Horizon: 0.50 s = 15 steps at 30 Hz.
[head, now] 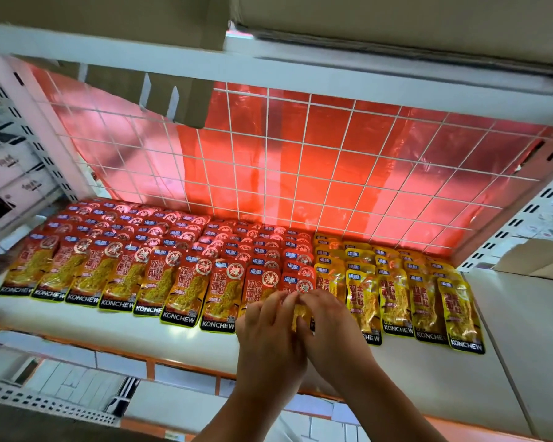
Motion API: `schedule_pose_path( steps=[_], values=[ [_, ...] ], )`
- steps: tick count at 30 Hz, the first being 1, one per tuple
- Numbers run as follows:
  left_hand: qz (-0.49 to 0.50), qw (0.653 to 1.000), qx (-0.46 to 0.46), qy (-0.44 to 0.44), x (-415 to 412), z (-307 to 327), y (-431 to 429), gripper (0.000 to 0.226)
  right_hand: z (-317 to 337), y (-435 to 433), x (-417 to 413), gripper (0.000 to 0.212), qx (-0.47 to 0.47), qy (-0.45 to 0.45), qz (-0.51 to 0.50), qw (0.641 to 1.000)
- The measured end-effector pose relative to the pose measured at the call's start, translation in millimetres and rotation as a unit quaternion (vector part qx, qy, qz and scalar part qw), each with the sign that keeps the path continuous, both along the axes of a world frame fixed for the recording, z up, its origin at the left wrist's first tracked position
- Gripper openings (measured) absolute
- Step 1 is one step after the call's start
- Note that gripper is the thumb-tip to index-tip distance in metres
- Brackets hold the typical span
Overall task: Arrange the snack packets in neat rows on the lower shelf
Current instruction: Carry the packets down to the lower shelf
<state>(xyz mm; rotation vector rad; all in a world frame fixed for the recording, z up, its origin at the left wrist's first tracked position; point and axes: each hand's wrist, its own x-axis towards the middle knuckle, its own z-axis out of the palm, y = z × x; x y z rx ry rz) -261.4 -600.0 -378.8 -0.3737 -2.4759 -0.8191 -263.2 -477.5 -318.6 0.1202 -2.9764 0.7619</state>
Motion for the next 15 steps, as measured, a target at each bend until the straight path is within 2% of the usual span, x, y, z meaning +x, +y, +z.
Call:
schedule_pose_path(
  steps=[5, 8, 15],
  values=[
    [-0.022, 0.997, 0.048, -0.049, -9, 3, -3, 0.04, 18, -11, -11, 0.021, 0.038, 0.022, -0.019, 0.999],
    [-0.052, 0.996, 0.067, -0.041, -14, 14, -8, 0.04, 33, -15, -13, 0.018, 0.043, 0.038, -0.053, 0.997],
    [-0.088, 0.995, 0.025, -0.051, -39, 60, -26, 0.059, 74, -7, -17, 0.026, 0.063, 0.054, -0.09, 0.993]
  ],
)
